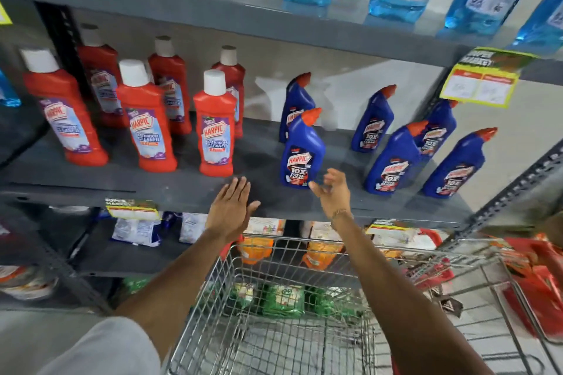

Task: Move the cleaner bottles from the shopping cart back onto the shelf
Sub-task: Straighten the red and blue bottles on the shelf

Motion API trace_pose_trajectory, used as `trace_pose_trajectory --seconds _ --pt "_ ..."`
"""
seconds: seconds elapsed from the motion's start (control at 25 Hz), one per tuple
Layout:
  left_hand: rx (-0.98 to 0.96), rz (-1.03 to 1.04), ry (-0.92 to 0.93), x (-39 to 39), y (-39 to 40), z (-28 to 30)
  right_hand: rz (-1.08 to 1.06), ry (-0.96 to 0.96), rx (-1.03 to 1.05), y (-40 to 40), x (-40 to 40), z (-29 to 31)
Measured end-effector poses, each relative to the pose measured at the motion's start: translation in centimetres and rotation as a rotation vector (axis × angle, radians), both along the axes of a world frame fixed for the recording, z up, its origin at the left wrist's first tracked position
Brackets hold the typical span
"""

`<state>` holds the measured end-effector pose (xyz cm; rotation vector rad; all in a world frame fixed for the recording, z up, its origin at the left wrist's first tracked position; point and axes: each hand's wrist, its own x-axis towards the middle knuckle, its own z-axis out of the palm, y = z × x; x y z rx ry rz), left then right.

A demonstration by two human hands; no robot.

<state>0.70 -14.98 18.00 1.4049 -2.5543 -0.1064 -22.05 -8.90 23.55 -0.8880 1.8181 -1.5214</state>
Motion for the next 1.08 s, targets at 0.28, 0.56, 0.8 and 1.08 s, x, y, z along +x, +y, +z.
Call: trace_pose_trajectory --seconds 0.28,0.56,0.8,1.08 --pt "-0.002 -0.009 -0.115 0.1 0.8 0.4 0.182 0.154 0.152 -3.2 -1.9 -0.6" --pt "-0.018 0.012 -0.084 -0.2 0.9 0.2 0.192 0.278 0.159 -3.9 -2.2 -0.9" --pt "-0.033 0.018 -0.094 -0.1 0.8 -0.1 0.205 0.317 0.158 -3.8 -1.8 -0.8" --pt "0.012 0.027 -0.066 0.1 0.7 0.2 0.230 0.260 0.149 -3.1 -1.2 -0.1"
